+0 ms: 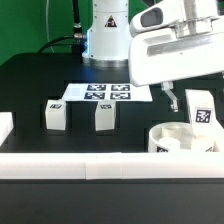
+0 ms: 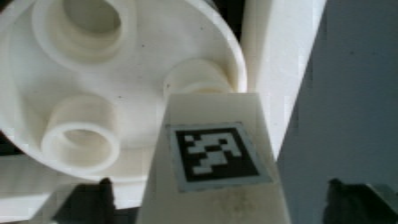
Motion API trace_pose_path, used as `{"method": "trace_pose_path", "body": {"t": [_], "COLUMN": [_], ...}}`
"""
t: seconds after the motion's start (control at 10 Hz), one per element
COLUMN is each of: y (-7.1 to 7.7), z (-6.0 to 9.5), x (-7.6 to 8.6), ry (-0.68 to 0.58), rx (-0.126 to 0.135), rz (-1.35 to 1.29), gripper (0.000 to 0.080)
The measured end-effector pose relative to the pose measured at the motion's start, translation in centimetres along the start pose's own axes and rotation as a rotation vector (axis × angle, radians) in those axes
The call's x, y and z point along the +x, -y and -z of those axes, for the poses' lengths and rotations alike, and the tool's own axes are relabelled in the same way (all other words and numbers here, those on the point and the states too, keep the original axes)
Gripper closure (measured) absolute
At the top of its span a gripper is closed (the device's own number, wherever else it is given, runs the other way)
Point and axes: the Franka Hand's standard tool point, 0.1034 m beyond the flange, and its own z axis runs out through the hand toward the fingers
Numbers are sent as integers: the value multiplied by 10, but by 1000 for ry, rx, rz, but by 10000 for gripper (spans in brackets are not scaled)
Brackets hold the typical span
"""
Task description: Assemble stool
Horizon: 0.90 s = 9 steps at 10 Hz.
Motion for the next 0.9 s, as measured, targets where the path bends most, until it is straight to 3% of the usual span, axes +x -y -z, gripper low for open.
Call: {"method": "trace_pose_path", "body": {"t": [0.5,0.9], "y": [7,7], "z": [32,28], "x": [18,15], "ry": [65,84], "rx": [9,10], "rz": [10,18], "gripper": [151,151]}}
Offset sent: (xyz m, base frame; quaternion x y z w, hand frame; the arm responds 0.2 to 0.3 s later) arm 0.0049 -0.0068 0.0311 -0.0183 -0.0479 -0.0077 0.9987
